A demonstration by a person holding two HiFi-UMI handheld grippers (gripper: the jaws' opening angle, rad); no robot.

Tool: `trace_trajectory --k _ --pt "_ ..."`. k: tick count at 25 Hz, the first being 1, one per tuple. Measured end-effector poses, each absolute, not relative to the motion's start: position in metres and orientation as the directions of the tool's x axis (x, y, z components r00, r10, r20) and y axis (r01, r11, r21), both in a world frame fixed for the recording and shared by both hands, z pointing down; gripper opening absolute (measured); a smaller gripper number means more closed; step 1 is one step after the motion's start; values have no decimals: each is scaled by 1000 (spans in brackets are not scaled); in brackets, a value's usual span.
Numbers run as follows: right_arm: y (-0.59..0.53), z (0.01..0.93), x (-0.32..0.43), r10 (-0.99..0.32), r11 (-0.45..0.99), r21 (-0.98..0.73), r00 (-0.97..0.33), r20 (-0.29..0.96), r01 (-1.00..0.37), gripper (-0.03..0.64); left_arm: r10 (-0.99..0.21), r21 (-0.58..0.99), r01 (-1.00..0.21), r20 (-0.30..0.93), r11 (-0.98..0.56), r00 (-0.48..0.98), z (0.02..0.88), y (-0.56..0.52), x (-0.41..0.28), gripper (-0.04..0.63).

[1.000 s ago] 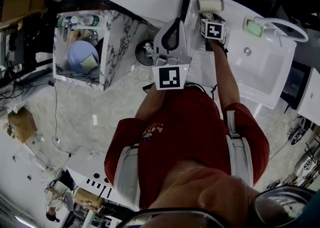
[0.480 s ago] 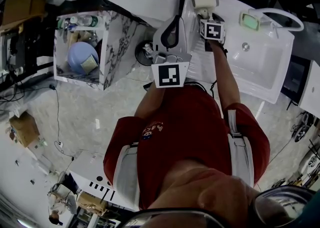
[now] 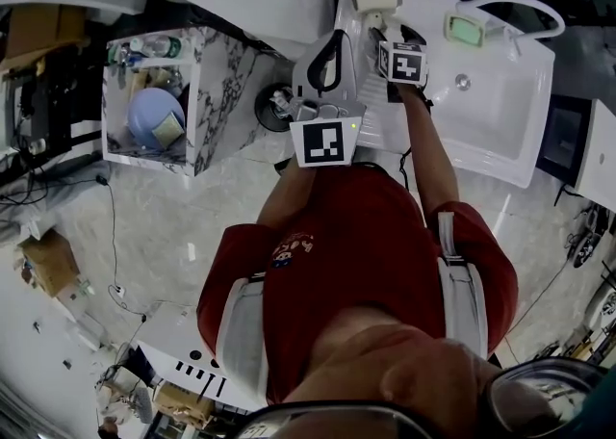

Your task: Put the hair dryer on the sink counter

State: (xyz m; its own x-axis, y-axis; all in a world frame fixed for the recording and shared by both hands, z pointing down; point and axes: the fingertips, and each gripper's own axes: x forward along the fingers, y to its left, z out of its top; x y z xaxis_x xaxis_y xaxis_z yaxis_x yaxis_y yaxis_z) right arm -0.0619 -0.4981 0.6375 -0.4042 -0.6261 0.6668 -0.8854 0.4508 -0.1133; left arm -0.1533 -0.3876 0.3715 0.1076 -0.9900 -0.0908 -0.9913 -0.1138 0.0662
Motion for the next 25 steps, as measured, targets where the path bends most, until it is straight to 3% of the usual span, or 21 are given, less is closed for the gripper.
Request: trace_trajectory --k 19,25 --pt "-457 568 11 -729 412 -168 -435 529 -896 293 -976 28 -986 -147 -167 161 348 -359 -88 0" --pt "-440 539 27 -764 415 -161 -439 472 -895 293 -979 3 -984 -101 -180 179 355 -346 -77 1"
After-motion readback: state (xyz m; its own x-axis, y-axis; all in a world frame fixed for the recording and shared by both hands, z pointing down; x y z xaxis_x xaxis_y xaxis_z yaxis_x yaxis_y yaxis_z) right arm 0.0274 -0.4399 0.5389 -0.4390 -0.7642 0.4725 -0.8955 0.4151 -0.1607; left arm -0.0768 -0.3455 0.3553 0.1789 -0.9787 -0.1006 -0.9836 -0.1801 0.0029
